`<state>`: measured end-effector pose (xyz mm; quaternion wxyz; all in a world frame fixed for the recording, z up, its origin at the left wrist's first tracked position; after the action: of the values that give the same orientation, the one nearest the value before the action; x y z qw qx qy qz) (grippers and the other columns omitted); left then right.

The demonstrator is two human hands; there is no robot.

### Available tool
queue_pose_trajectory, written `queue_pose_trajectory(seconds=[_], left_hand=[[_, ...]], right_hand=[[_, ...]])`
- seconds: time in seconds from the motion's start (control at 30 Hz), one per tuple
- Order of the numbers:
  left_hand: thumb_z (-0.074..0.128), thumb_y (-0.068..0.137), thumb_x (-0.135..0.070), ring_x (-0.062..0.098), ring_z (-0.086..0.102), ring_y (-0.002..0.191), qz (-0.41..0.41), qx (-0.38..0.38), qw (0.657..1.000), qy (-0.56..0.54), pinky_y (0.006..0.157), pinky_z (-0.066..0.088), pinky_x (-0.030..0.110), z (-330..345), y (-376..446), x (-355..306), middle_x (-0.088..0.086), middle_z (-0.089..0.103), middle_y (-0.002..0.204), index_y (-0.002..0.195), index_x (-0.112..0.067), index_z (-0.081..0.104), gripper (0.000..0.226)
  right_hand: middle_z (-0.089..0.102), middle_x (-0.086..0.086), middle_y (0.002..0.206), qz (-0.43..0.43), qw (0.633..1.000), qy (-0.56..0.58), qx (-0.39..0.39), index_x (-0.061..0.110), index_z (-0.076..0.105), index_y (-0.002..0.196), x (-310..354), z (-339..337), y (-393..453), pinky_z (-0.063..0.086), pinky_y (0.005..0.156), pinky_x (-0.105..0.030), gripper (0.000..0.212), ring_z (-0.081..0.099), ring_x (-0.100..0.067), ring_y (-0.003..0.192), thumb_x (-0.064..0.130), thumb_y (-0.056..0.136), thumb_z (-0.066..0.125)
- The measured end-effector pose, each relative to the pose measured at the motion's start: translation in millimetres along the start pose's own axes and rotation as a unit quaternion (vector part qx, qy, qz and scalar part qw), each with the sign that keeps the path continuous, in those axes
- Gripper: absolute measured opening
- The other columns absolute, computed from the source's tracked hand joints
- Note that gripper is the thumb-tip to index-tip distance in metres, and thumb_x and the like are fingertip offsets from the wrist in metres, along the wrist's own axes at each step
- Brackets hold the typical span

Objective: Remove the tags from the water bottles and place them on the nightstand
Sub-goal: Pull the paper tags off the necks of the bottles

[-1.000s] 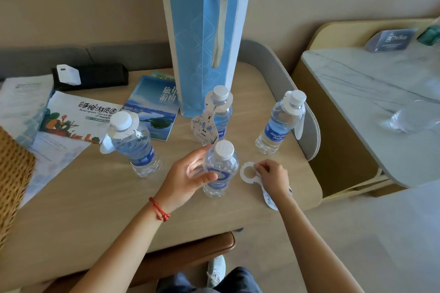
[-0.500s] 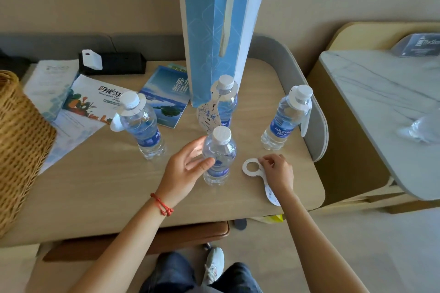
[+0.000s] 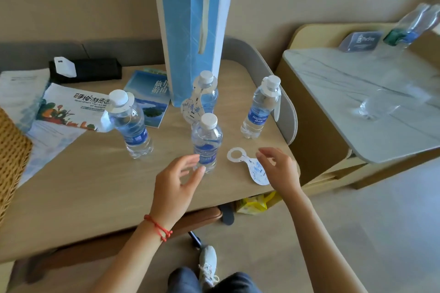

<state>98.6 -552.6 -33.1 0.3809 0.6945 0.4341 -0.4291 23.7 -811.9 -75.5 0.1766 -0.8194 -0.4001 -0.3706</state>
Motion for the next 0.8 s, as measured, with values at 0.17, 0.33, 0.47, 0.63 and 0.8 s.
queue_pose_trajectory(seconds=[0.17,0.33,0.47,0.63,0.8], left_hand=[[0.069,0.079,-0.018,0.007,0.06,0.094,0.112,0.038,0.988,0.099,0.084,0.037,0.008,20.6,-13.8,-43.3,0.001,0.067,0.104,0.107,-0.008,0.064,0.031],[0.068,0.08,-0.019,0.018,0.06,0.102,0.133,0.064,0.982,0.117,0.085,0.036,0.013,45.8,-14.9,-63.0,0.007,0.066,0.11,0.115,-0.009,0.06,0.038],[0.067,0.081,-0.021,0.02,0.057,0.107,0.143,0.073,0.979,0.125,0.088,0.034,0.012,69.5,-6.2,-70.7,0.006,0.064,0.113,0.117,-0.009,0.058,0.039],[0.066,0.082,-0.021,0.021,0.057,0.106,0.132,0.058,0.98,0.138,0.087,0.031,0.01,104.4,22.1,-74.7,0.009,0.063,0.112,0.118,-0.007,0.057,0.04],[0.066,0.082,-0.021,0.022,0.057,0.107,0.104,-0.004,0.981,0.164,0.088,0.034,0.015,133.7,64.7,-72.4,0.01,0.063,0.115,0.119,-0.007,0.056,0.041]], right_hand=[[0.064,0.005,0.111,-0.065,0.994,-0.076,-0.035,0.02,0.066,0.107,23.9,-32.1,-28.0,0.043,0.081,-0.026,0.024,0.058,-0.012,0.098,0.032,0.087,0.061],[0.062,0.004,0.114,-0.083,0.99,-0.094,-0.062,0.022,0.063,0.11,27.5,-60.3,-34.2,0.047,0.088,-0.036,0.028,0.057,-0.014,0.105,0.037,0.087,0.058],[0.063,0.004,0.113,-0.098,0.99,-0.07,-0.072,0.022,0.063,0.11,25.4,-78.2,-18.1,0.05,0.086,-0.037,0.029,0.057,-0.013,0.103,0.038,0.087,0.057],[0.063,0.007,0.108,-0.126,0.988,-0.049,-0.071,0.022,0.064,0.108,18.3,-98.2,26.1,0.05,0.081,-0.031,0.024,0.055,-0.008,0.095,0.034,0.088,0.058],[0.063,0.003,0.114,-0.161,0.986,-0.043,-0.02,0.021,0.064,0.111,14.4,-102.5,89.2,0.051,0.084,-0.033,0.027,0.057,-0.013,0.101,0.034,0.088,0.057]])
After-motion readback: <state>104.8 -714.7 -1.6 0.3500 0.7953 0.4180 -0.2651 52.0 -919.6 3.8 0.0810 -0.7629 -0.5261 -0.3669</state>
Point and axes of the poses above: each hand's wrist, its own y-axis towards the middle knuckle, its own z-axis out of the palm, x = y × z, the point moved 10 cm from there along y, towards the middle knuckle
